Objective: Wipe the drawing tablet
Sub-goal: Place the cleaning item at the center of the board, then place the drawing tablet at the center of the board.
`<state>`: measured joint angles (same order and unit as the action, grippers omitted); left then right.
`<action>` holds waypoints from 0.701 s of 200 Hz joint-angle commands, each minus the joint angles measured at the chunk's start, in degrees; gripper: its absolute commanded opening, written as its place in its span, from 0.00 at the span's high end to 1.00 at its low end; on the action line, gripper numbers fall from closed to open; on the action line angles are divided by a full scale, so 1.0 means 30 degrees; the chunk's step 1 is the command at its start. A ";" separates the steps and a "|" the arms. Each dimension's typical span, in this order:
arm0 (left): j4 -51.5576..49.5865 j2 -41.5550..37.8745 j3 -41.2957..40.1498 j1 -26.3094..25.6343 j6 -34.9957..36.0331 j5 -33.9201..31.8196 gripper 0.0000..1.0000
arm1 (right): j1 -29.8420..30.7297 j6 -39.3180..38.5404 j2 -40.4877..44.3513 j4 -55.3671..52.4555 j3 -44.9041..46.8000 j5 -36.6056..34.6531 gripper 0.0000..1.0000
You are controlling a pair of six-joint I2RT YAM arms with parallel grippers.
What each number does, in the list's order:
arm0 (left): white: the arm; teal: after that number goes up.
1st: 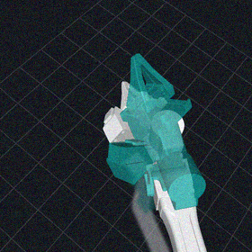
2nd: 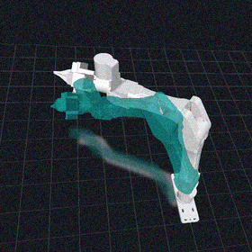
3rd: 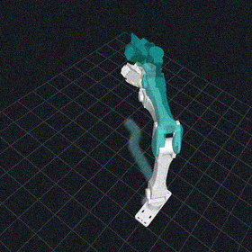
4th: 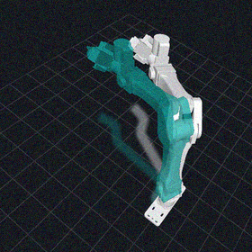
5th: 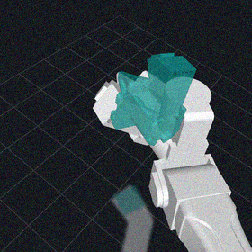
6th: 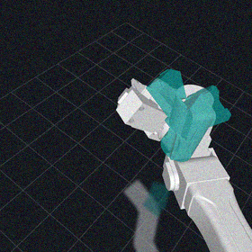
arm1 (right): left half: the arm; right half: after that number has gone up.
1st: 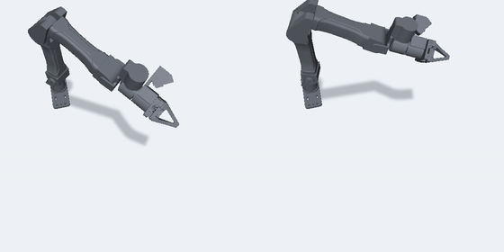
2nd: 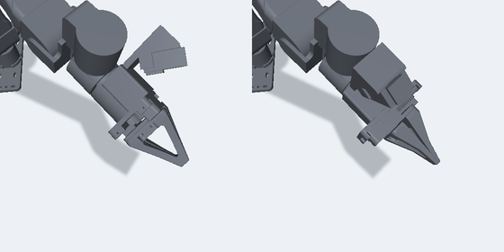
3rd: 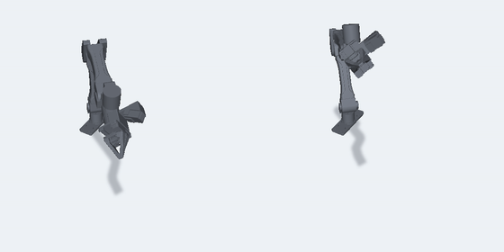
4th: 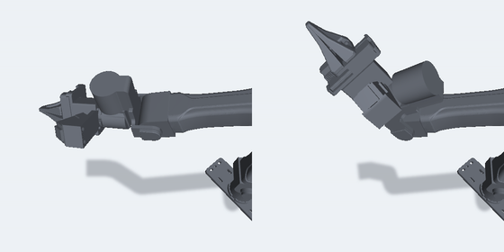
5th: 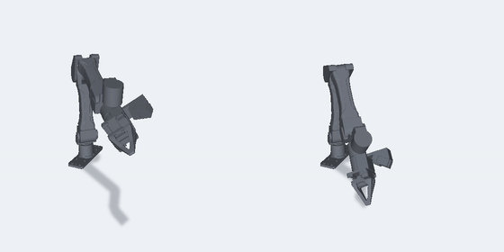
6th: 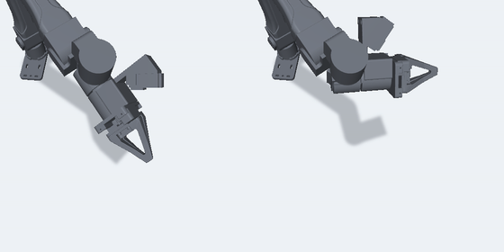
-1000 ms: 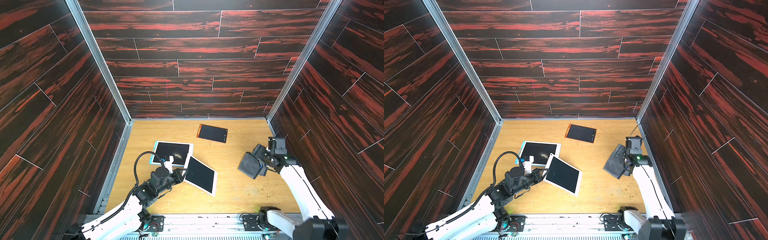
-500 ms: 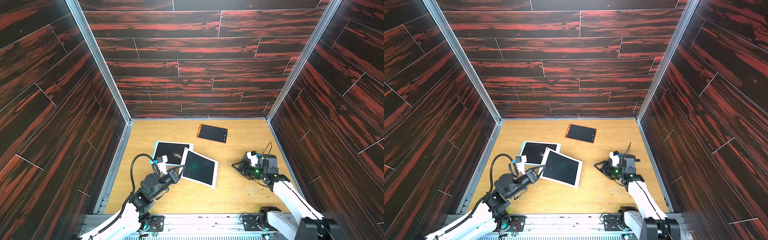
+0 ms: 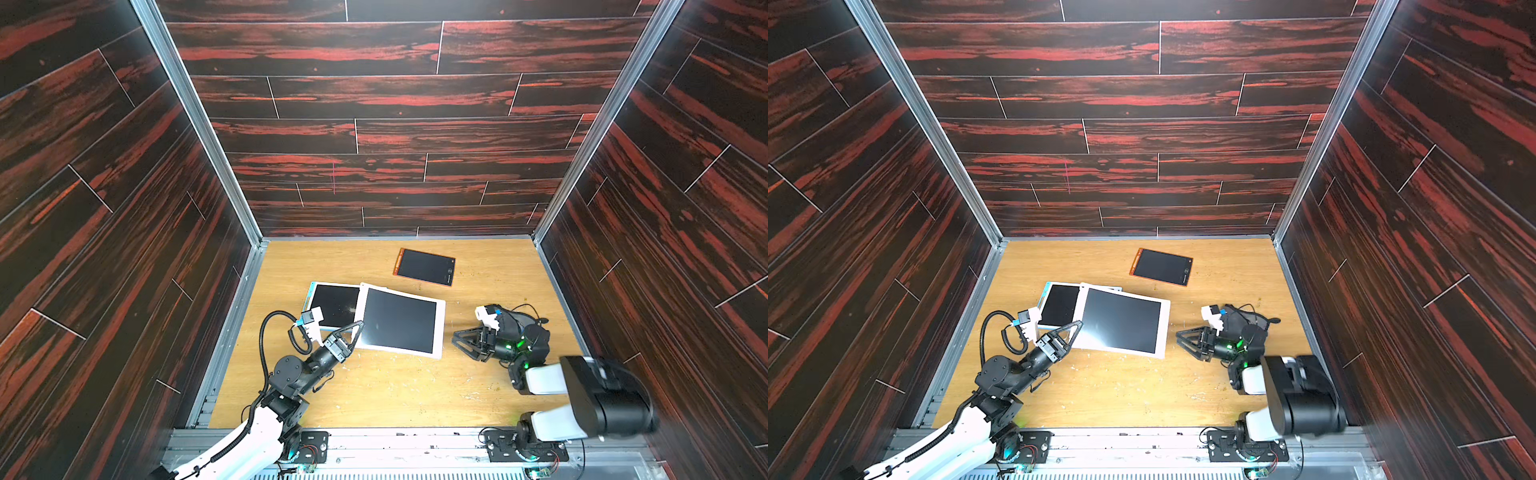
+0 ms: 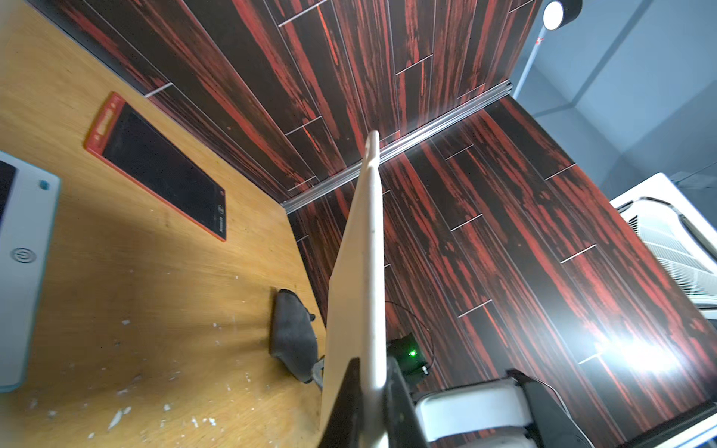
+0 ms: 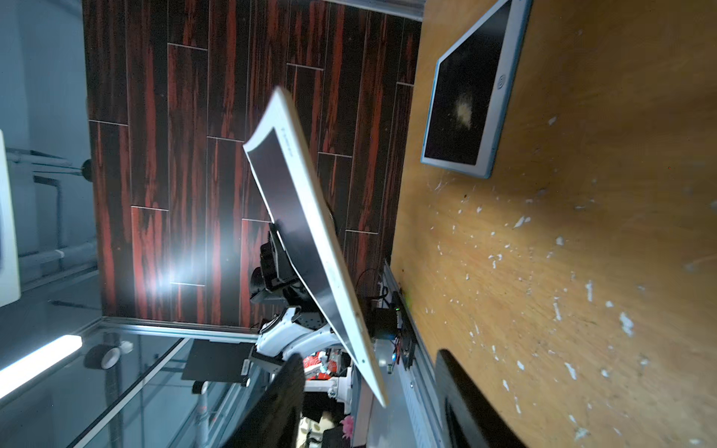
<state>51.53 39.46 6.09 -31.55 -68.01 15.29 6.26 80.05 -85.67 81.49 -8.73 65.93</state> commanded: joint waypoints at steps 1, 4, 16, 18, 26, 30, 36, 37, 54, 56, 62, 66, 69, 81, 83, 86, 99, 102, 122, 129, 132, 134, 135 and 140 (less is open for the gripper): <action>0.2348 0.0029 0.0492 0.0087 -0.0779 0.0559 1.00 | 0.1072 0.1223 -0.0345 0.3978 -0.0270 0.0110 0.44; 0.2271 0.0004 0.0531 0.0087 -0.0784 0.0562 1.00 | 0.1226 0.1187 -0.0358 0.3963 -0.0307 0.0021 0.44; 0.2034 -0.0130 0.0564 0.0089 -0.0794 0.0560 1.00 | 0.1515 0.1141 -0.0512 0.3891 -0.0476 -0.0337 0.44; 0.1982 -0.0179 0.0553 0.0088 -0.0797 0.0551 1.00 | 0.1545 0.1147 -0.0581 0.3927 -0.0485 -0.0388 0.44; 0.1830 -0.0302 0.0562 0.0087 -0.0800 0.0534 1.00 | 0.1648 0.1147 -0.0728 0.3978 -0.0601 -0.0470 0.44; 0.1713 -0.0363 0.0572 0.0087 -0.0799 0.0535 1.00 | 0.1658 0.1108 -0.0808 0.3978 -0.0654 -0.0508 0.44; 0.1623 -0.0459 0.0578 0.0087 -0.0798 0.0543 1.00 | 0.1689 0.1064 -0.0898 0.3978 -0.0722 -0.0559 0.44; 0.1599 -0.0478 0.0578 0.0087 -0.0798 0.0536 1.00 | 0.1691 0.1062 -0.0907 0.3978 -0.0722 -0.0575 0.44; 0.1277 -0.0687 0.0635 0.0087 -0.0828 0.0611 1.00 | 0.1704 0.0970 -0.1170 0.3978 -0.0905 -0.0729 0.44; 0.1258 -0.0699 0.0629 0.0087 -0.0849 0.0593 1.00 | 0.1702 0.0957 -0.1214 0.3978 -0.0922 -0.0749 0.44; 0.1223 -0.0727 0.0634 0.0087 -0.0878 0.0636 1.00 | 0.1714 0.0992 -0.1307 0.3978 -0.0982 -0.0809 0.45; 0.1204 -0.0732 0.0609 0.0087 -0.0914 0.0638 1.00 | 0.1735 0.0974 -0.1373 0.3978 -0.1035 -0.0857 0.45; 0.1195 -0.0732 0.0612 0.0087 -0.0918 0.0671 1.00 | 0.1749 0.0984 -0.1424 0.3978 -0.1073 -0.0876 0.46; 0.1193 -0.0705 0.0580 0.0087 -0.0966 0.0682 1.00 | 0.1826 0.1000 -0.1557 0.3978 -0.1233 -0.0941 0.47; 0.1215 -0.0696 0.0579 0.0102 -0.0971 0.0677 1.00 | 0.1828 0.1009 -0.1582 0.3978 -0.1238 -0.0978 0.47; 0.1222 -0.0673 0.0593 0.0089 -0.0995 0.0712 1.00 | 0.1859 0.1028 -0.1589 0.3978 -0.1270 -0.0976 0.48; 0.1280 -0.0572 0.0634 0.0087 -0.1046 0.0805 1.00 | 0.1962 0.1090 -0.1540 0.3978 -0.1428 -0.1033 0.49; 0.1307 -0.0518 0.0633 0.0087 -0.1063 0.0845 1.00 | 0.1960 0.1090 -0.1511 0.3978 -0.1470 -0.1071 0.49; 0.1564 -0.0222 0.0618 0.0087 -0.1138 0.1041 1.00 | 0.2038 0.1334 -0.1327 0.3978 -0.1810 -0.1067 0.53; 0.1657 -0.0150 0.0590 0.0087 -0.1120 0.1006 1.00 | 0.2048 0.1389 -0.1349 0.3978 -0.1944 -0.1081 0.56; 0.1683 -0.0107 0.0580 0.0087 -0.1123 0.0984 1.00 | 0.2084 0.1435 -0.1370 0.3978 -0.1974 -0.1088 0.58; 0.1704 -0.0115 0.0579 0.0087 -0.1121 0.0987 1.00 | 0.2076 0.1454 -0.1381 0.3978 -0.2002 -0.1088 0.58; 0.1712 -0.0101 0.0564 0.0087 -0.1120 0.0992 1.00 | 0.2089 0.1462 -0.1383 0.3978 -0.2007 -0.1088 0.59; 0.1748 -0.0088 0.0564 0.0087 -0.1120 0.0949 1.00 | 0.2102 0.1521 -0.1437 0.3978 -0.2061 -0.1096 0.60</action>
<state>52.31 39.11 6.11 -31.55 -70.98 17.41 12.08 83.61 -89.84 91.50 -13.50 63.11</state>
